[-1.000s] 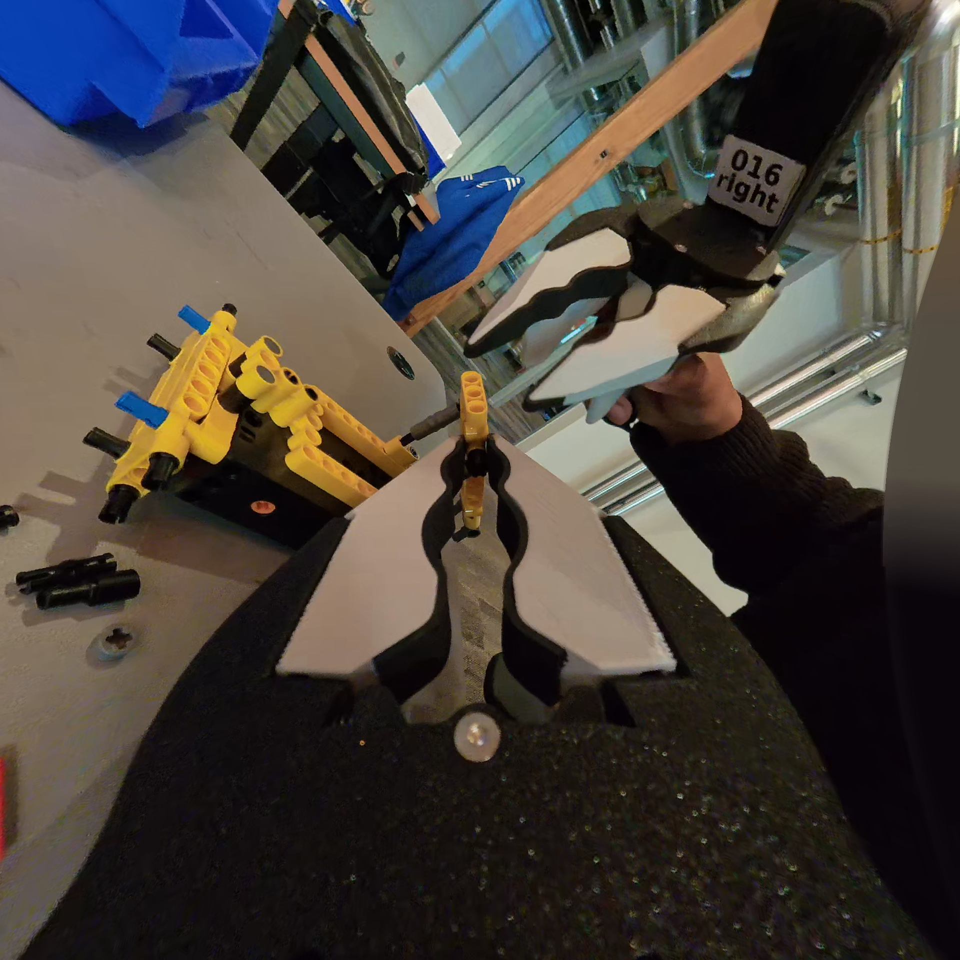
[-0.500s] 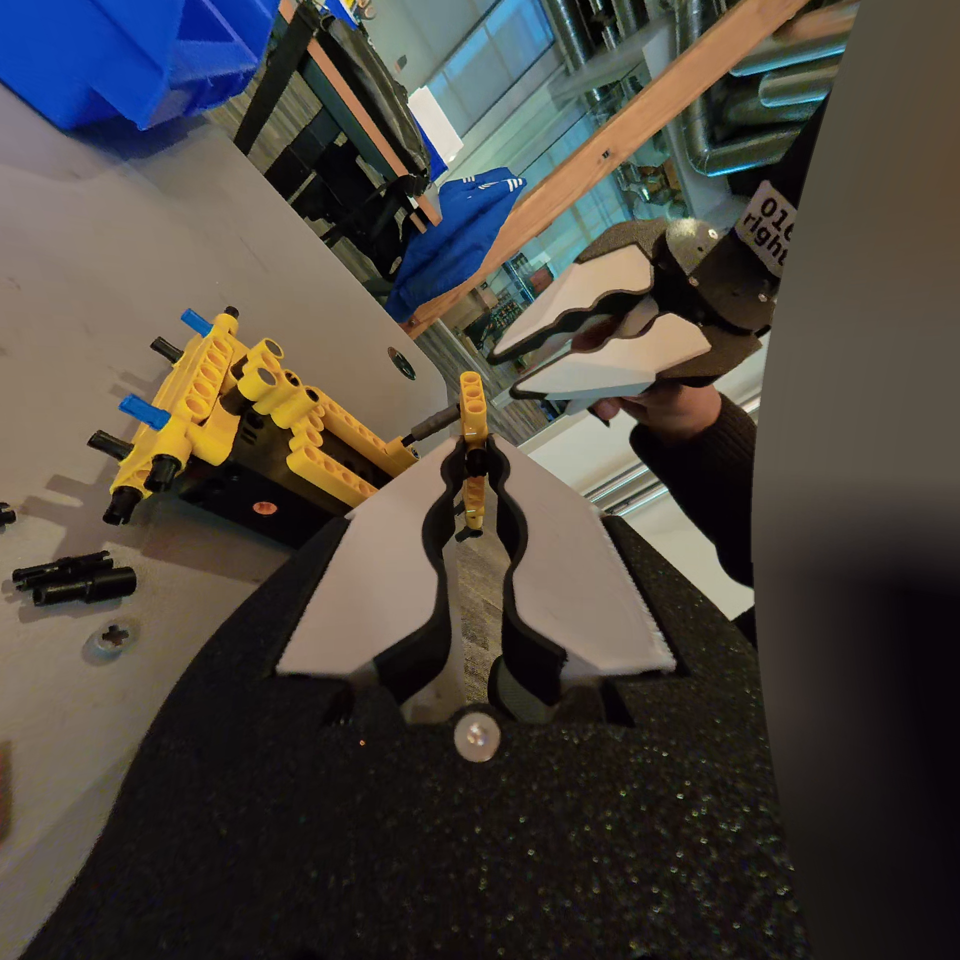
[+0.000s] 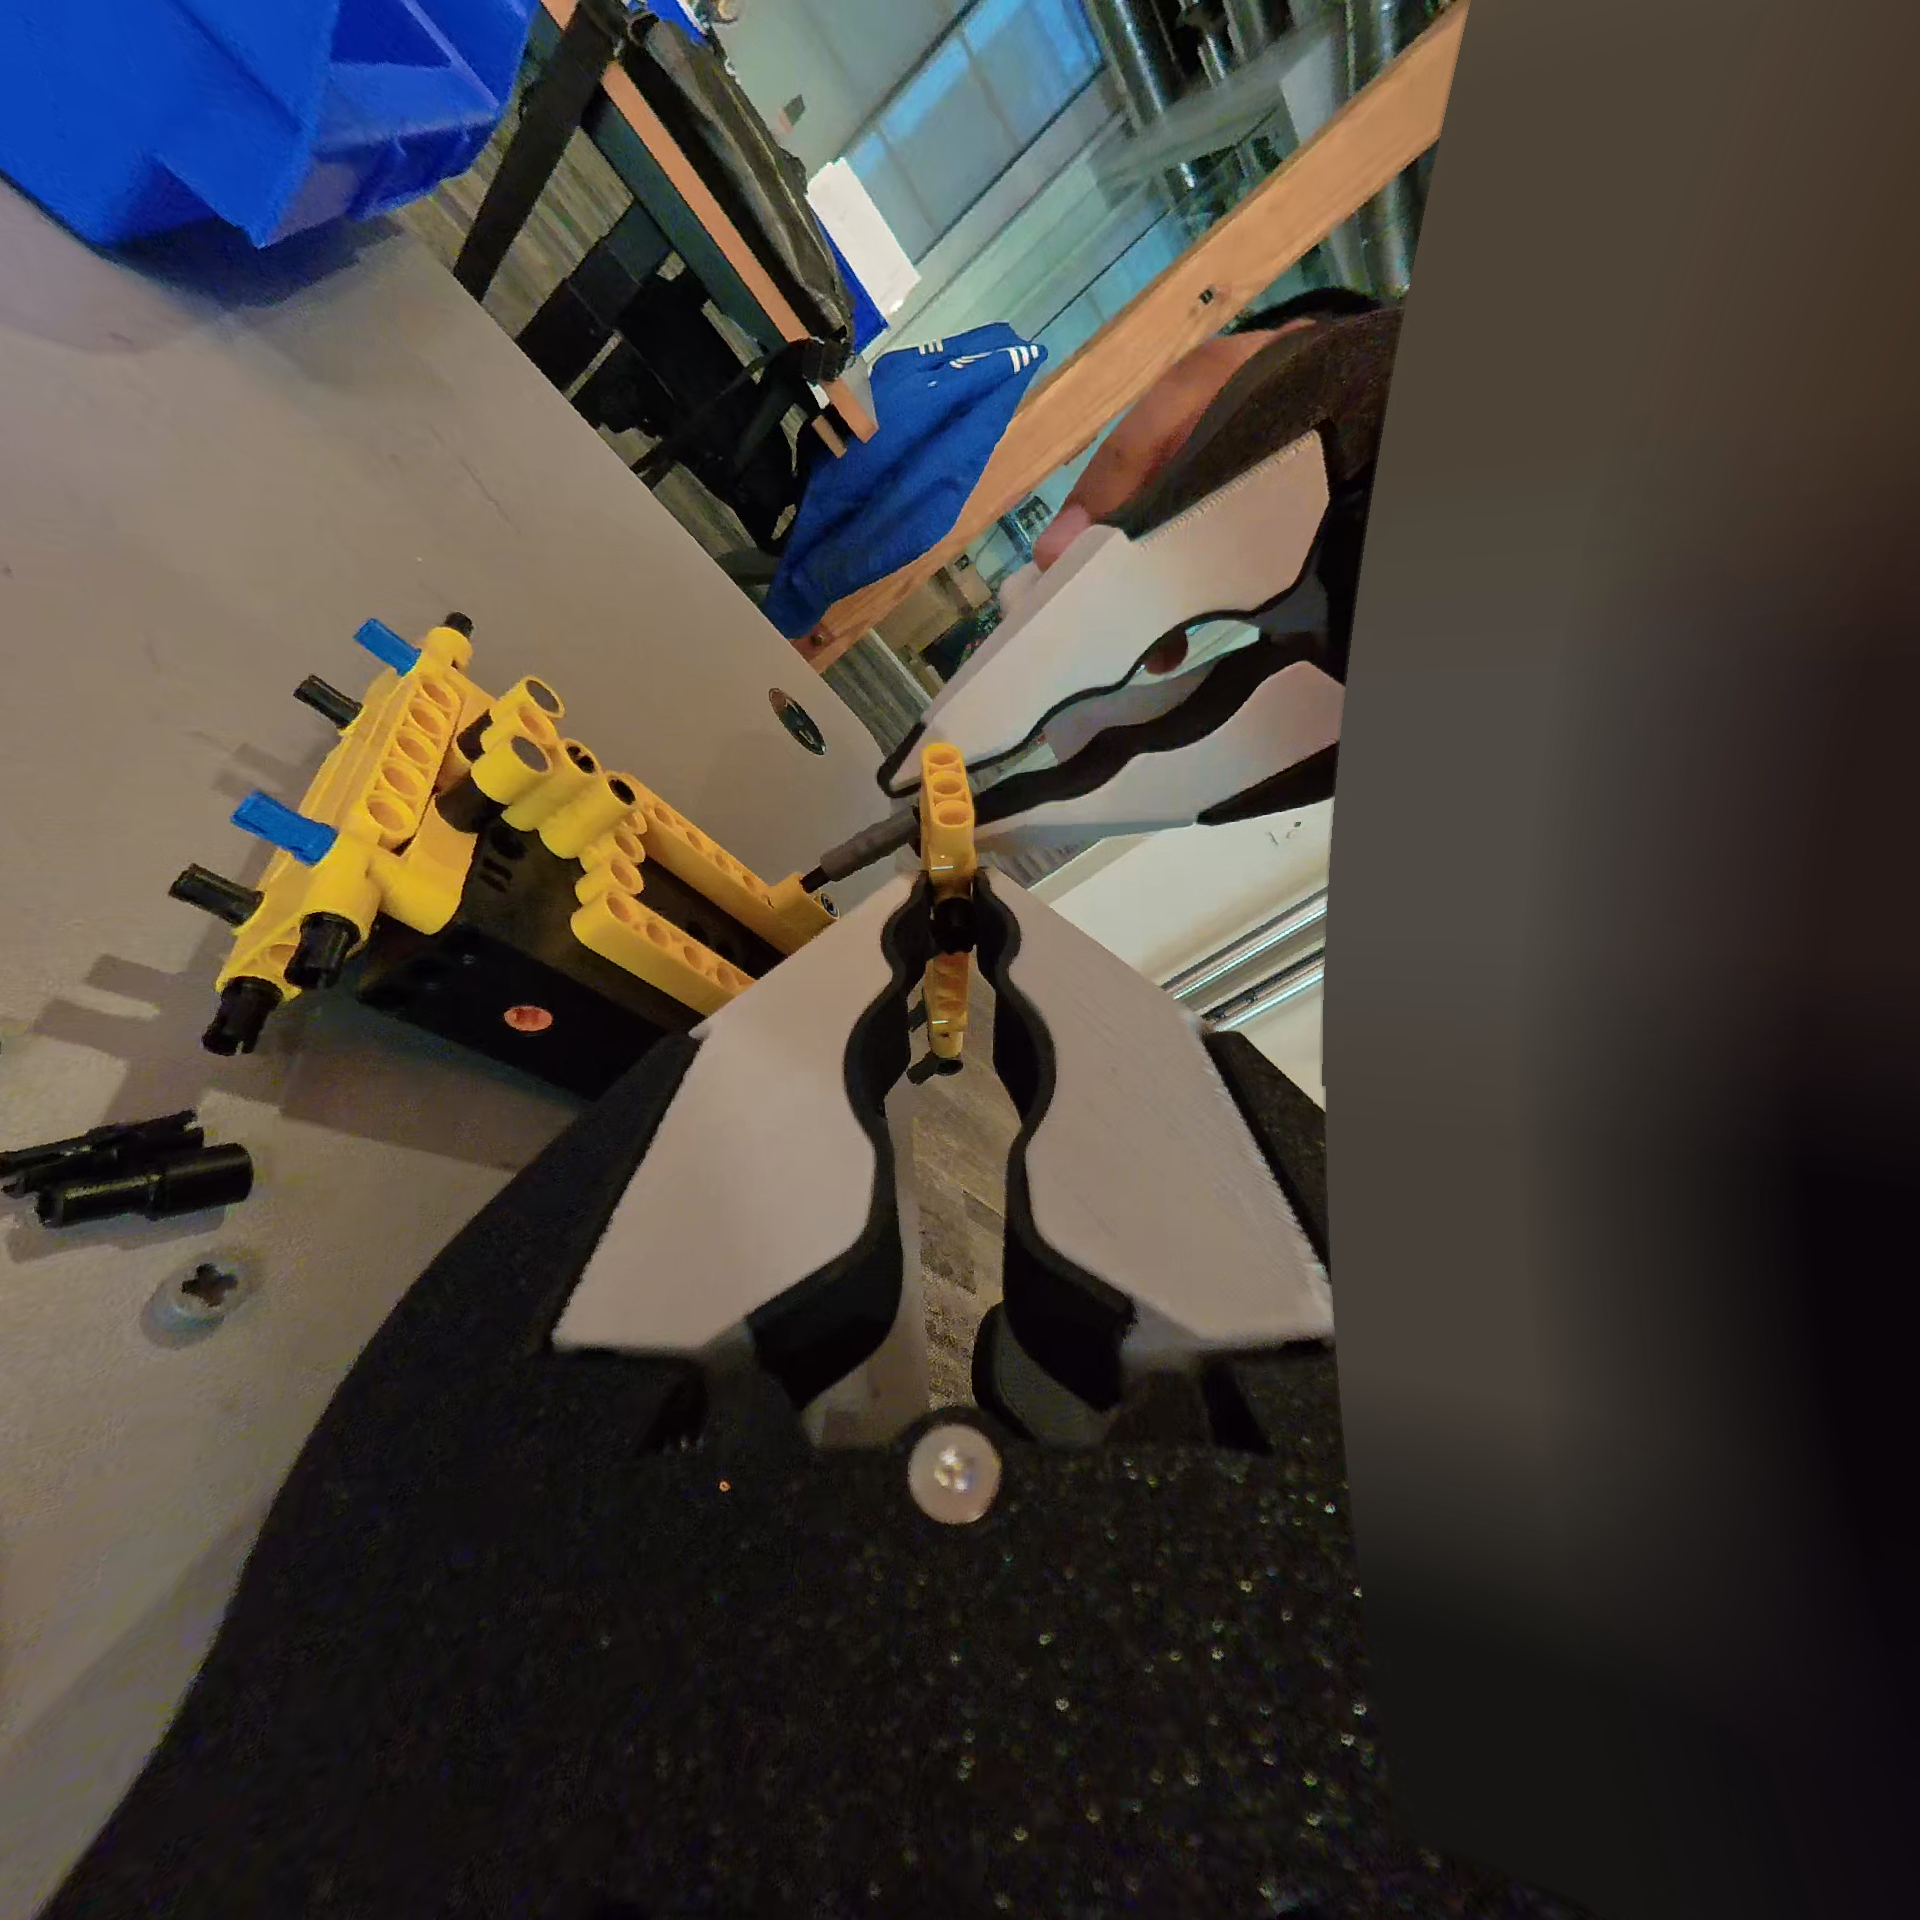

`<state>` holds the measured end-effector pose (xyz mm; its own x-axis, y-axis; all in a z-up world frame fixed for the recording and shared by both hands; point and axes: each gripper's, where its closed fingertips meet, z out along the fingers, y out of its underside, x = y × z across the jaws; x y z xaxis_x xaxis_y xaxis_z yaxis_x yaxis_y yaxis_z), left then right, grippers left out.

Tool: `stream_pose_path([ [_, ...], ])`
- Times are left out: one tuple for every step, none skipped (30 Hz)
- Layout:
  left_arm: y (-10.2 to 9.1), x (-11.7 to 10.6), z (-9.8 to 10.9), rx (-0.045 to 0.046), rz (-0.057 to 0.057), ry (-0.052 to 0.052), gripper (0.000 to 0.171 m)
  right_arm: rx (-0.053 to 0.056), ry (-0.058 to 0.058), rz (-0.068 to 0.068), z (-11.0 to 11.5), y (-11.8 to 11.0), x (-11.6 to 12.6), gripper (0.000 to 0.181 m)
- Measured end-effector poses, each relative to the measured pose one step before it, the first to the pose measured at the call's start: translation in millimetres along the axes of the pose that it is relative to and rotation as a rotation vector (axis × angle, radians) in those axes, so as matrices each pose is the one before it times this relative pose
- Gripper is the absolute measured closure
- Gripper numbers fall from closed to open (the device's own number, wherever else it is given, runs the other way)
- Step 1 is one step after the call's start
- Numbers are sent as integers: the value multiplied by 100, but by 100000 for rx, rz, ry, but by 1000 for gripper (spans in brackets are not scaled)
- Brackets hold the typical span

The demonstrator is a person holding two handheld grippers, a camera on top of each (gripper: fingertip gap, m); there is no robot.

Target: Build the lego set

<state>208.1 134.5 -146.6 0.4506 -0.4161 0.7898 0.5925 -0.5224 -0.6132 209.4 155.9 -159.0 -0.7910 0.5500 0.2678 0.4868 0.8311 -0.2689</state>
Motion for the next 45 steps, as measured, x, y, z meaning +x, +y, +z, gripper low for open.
stream_pose_path([
  [17,15,11,-153,-5,135,164,-352,-724,-2036,153,-42,42,172],
  [-19,-7,-21,91,-119,15,164,201,-1202,-1366,90,-61,11,172],
  [0,-10,-1,-30,-200,122,164,494,-1715,-292,32,-25,-23,173],
  [-8,3,7,-20,-145,95,164,812,-1785,716,23,-15,-25,173],
  [18,10,7,-114,-157,163,164,995,-1467,650,24,-9,-51,173],
  [13,7,20,-120,-84,124,164,886,-1156,418,13,1,-42,173],
  [6,10,14,-114,-139,146,164,629,-1147,367,10,9,-47,173],
  [22,7,14,-102,-145,122,164,343,-1230,308,11,13,-47,174],
  [-5,1,15,5,-142,56,164,79,-1261,343,17,9,-38,174],
  [-16,-9,-6,116,-194,18,164,4,-1270,359,12,-3,-5,174],
  [-24,-13,-4,132,-335,33,164,109,-1356,412,16,-7,-2,174],
  [-28,-10,-7,200,-351,16,164,228,-1408,751,9,-4,7,174],
  [-22,-18,-5,118,-279,23,164,514,-1513,1105,10,7,-9,174],
  [-21,-11,13,75,-329,79,164,673,-1470,1199,10,3,-7,174],
  [-19,-11,-4,134,-366,91,164,835,-1355,1078,12,-14,2,174],
  [-20,-11,-1,66,-298,94,165,692,-1316,952,10,-4,-3,175],
  [-15,-10,13,74,-188,38,165,388,-1293,768,16,6,-2,175],
  [-7,4,8,12,-99,7,165,211,-1259,545,4,16,-15,175],
  [-10,-22,-2,70,-190,10,165,112,-1197,415,17,-2,3,175],
  [-14,-8,-7,94,-263,-10,165,272,-1392,786,27,-1,-11,175],
  [2,-21,16,32,-279,-57,165,444,-1449,802,41,16,-6,175],
  [2,-13,6,-10,-91,-53,164,484,-1167,404,38,18,-4,175],
  [-14,-11,0,96,-267,48,165,614,-1290,694,14,-7,-14,175],
  [3,-6,-8,97,-353,132,165,478,-1271,610,19,-7,-8,175],
  [-25,-13,-19,122,-445,154,165,511,-950,68,13,-13,2,175],
  [-6,-12,10,41,-377,164,165,246,-805,-106,18,-5,-1,175],
  [-9,-12,7,-17,-61,27,165,-26,-629,30,0,7,-3,175],
  [1,-4,-5,29,25,-48,165,-59,-736,336,9,4,-23,175],
  [-4,-7,-1,-11,105,-59,165,-38,-635,179,16,-9,-17,175],
  [-3,7,-13,15,0,54,165,22,-469,187,5,-8,2,175],
  [-8,-10,-9,-34,-214,145,165,168,-505,430,8,-14,-9,175],
  [-2,0,-4,-72,-204,128,165,421,-477,562,15,-3,7,175],
  [-3,-11,-13,16,-113,40,165,567,-407,717,10,-15,2,175],
  [-2,-15,-2,-31,-9,7,165,626,-254,534,12,-9,-2,175],
  [0,5,-6,-90,-193,171,165,589,-104,405,5,-11,0,175],
  [-9,-3,-8,-29,-227,183,165,205,-4,319,12,-3,-5,175],
  [6,-2,-1,-120,94,0,165,-172,122,107,6,8,8,175],
  [10,-6,7,-106,361,-96,165,-335,203,-3,4,20,-7,175],
  [15,-1,12,-135,455,-103,165,-489,214,2,15,18,-13,175],
  [7,-7,-6,-90,184,-17,165,-625,249,56,12,12,6,175],
  [15,-16,16,-180,423,-194,165,-682,231,-81,24,39,0,175],
  [31,-13,27,-330,194,-87,164,-631,28,52,26,51,-12,175],
  [17,-30,13,-238,-351,136,165,-687,48,-135,40,42,2,175],
  [7,-11,-16,-141,-289,94,165,-766,-54,-157,18,4,7,175],
  [15,-16,-3,-144,43,-67,165,-893,-92,-231,11,14,1,175],
])
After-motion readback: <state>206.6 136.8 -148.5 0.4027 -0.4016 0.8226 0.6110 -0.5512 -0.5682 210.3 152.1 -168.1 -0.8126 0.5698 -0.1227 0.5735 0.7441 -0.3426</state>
